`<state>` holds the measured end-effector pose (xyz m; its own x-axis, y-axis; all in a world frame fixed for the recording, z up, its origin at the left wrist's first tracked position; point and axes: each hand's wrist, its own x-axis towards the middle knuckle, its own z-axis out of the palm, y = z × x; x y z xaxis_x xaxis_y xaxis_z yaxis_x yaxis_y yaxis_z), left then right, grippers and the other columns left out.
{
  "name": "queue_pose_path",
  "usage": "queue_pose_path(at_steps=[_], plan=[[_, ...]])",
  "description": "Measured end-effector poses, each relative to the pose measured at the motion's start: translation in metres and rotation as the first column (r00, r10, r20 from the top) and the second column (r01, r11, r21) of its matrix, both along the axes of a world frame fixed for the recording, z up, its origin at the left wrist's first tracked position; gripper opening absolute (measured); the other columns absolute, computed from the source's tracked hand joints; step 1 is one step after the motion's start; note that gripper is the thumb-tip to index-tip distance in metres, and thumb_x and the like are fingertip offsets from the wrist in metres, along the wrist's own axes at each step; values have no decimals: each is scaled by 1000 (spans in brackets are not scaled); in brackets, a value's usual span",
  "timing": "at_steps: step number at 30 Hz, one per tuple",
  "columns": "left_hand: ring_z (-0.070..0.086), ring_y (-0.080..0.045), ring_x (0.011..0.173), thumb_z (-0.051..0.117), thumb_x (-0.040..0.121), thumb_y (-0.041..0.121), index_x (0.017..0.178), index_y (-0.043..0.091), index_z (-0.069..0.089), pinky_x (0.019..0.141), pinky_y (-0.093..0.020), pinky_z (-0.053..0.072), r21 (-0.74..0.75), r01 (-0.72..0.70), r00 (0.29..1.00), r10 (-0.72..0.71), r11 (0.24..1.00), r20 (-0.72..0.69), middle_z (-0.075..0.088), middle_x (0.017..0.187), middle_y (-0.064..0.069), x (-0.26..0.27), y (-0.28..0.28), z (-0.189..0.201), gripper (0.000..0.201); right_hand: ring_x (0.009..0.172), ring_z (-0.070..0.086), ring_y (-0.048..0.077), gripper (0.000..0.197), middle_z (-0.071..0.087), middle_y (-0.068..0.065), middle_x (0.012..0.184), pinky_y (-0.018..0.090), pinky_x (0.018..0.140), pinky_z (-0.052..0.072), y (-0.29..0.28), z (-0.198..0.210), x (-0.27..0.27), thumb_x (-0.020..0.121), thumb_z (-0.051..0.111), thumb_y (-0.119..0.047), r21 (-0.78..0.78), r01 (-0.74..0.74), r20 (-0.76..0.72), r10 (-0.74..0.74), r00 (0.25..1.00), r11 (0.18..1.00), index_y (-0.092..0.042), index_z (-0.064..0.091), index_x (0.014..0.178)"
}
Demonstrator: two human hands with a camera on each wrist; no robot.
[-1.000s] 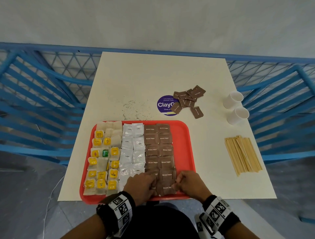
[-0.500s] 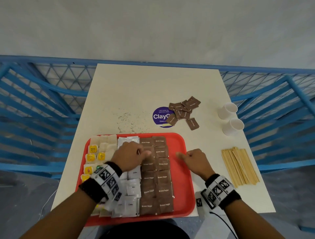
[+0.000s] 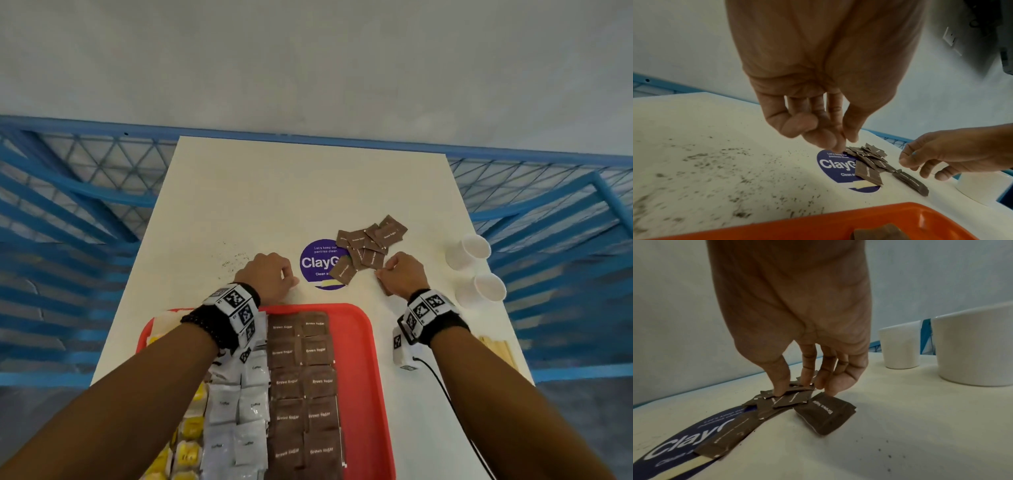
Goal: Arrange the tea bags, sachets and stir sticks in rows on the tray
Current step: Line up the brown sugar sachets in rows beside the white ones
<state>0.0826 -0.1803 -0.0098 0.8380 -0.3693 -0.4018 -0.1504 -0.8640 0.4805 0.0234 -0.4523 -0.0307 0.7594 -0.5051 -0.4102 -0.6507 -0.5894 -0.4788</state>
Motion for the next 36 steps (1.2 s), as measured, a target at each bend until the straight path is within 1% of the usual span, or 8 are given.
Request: queue_pose_path(at_steps=[5, 9, 12, 20, 23, 26, 31, 36], plan=[[66, -24, 89, 66, 92, 38, 85, 20, 67, 78, -36, 57, -26, 7, 1000, -7, 1000, -9, 69, 94, -1, 10, -34, -3, 20, 122, 47, 38, 66, 47, 15, 129, 46, 96, 46, -3, -19, 8, 79, 74, -44, -112, 34, -144, -50, 988, 993, -8, 46, 127], [66, -28, 94, 61, 93, 36, 93, 16, 68, 81, -40, 56, -32, 21, 1000, -21, 999, 11, 69, 98, -3, 15, -68, -10, 21, 95, 58, 26, 33, 61, 8, 100, 32, 78, 50, -5, -31, -3, 80, 78, -24, -29, 92, -95, -94, 991, 995, -10, 55, 99], [63, -30, 104, 61, 91, 37, 105, 18, 64, 90, -44, 53, -2, 44, 999, -44, 999, -2, 66, 112, -5, 20, -94, -18, 24, 85, 56, 20, 19, 61, 1, 86, 22, 62, 39, -10, -34, -10, 87, 68, -19, 1, -67, -119, 66, 991, 998, -17, 54, 75], [50, -34, 119, 66, 91, 27, 128, 19, 51, 86, -46, 47, 57, 208, 977, -210, 977, 37, 48, 128, -11, 28, -129, -48, 41, 86, 67, 22, 21, 73, 3, 91, 28, 71, 51, -59, -7, 46, 82, 77, -26, 40, -119, 50, 117, 992, 992, -9, 72, 92], [48, -34, 120, 66, 91, 21, 129, 20, 50, 89, -49, 49, 106, 242, 969, -245, 965, 21, 44, 130, -11, 26, -127, -53, 41, 93, 69, 21, 30, 74, 2, 93, 38, 88, 54, -67, -7, 80, 69, 82, -39, 60, -176, 65, 172, 983, 983, -19, 76, 91], [47, -34, 121, 60, 94, 19, 130, 22, 48, 91, -51, 50, 111, 254, 967, -254, 961, -20, 42, 132, -10, 28, -119, -51, 38, 94, 66, 27, 27, 67, 6, 96, 45, 89, 54, -69, -21, 102, 66, 82, -43, 60, -260, 16, 260, 966, 964, -21, 72, 77], [51, -34, 121, 54, 95, 39, 130, 26, 48, 97, -49, 45, 28, 186, 979, -182, 982, -95, 45, 134, -6, 39, -97, -45, 38, 103, 50, 16, 22, 44, -5, 110, 46, 96, 49, -48, -50, 95, 52, 73, -63, 22, -391, -10, 392, 920, 920, -47, 64, 64], [57, -34, 111, 76, 81, 46, 124, 18, 43, 87, -43, 46, 3, 48, 991, -47, 999, -128, 53, 123, -7, 48, -98, -49, 61, 105, 55, 17, 11, 56, 3, 118, 35, 85, 49, 5, -29, 66, 71, 81, -23, -8, -523, 60, 523, 851, 852, -24, 70, 69]])
